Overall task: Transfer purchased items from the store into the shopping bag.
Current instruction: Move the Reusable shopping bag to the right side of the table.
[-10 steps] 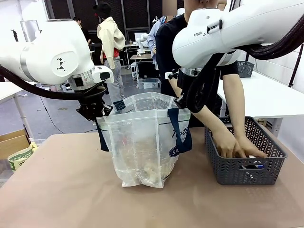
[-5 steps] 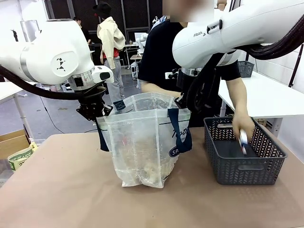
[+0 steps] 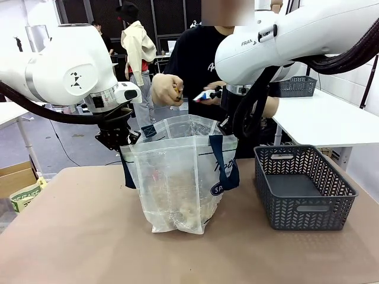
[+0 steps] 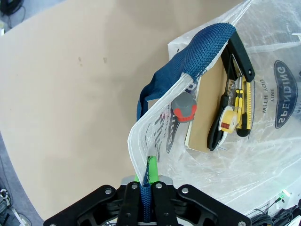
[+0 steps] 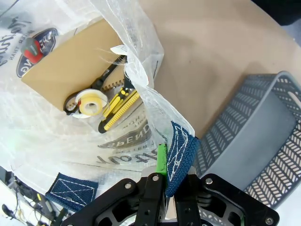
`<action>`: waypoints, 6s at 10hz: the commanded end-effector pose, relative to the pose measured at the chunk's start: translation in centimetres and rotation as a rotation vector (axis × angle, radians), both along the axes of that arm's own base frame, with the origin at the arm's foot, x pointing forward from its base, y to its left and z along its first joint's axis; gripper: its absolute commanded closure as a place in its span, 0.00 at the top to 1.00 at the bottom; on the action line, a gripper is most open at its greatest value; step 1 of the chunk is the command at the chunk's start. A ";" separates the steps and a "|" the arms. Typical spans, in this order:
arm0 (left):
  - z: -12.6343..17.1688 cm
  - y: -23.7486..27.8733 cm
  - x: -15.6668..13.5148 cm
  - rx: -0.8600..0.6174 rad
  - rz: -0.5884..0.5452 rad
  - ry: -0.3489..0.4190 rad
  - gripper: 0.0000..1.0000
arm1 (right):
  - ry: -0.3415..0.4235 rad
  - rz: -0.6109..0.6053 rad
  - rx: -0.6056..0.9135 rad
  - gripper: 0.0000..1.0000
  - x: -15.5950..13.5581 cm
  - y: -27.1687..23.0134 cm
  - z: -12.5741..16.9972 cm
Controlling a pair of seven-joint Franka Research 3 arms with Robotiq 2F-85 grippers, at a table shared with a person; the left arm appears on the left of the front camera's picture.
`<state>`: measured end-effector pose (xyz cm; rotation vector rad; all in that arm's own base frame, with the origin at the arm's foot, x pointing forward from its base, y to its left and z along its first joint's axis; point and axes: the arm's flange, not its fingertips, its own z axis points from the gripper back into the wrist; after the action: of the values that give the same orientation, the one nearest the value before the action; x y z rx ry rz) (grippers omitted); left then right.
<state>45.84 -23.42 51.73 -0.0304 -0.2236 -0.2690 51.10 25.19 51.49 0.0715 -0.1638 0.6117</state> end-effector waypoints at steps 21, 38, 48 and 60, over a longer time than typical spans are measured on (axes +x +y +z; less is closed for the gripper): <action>0.0 0.2 0.0 0.003 0.003 -0.001 0.00 | 0.000 -0.004 -0.003 0.00 0.0 -0.3 -0.1; 0.7 -0.8 0.0 -0.029 0.040 -0.013 0.00 | 0.029 -0.117 0.031 0.00 -0.1 0.6 0.5; 2.0 -5.4 2.5 -0.190 0.198 0.041 0.00 | 0.088 -0.286 0.141 0.00 2.8 5.6 3.7; 0.9 -9.9 2.3 -0.216 0.111 0.060 0.00 | 0.093 -0.241 0.176 0.00 3.5 8.8 2.7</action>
<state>48.42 -33.26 52.36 -0.2483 -0.1878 -0.1246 54.64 33.97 54.06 0.2445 -0.1306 0.3603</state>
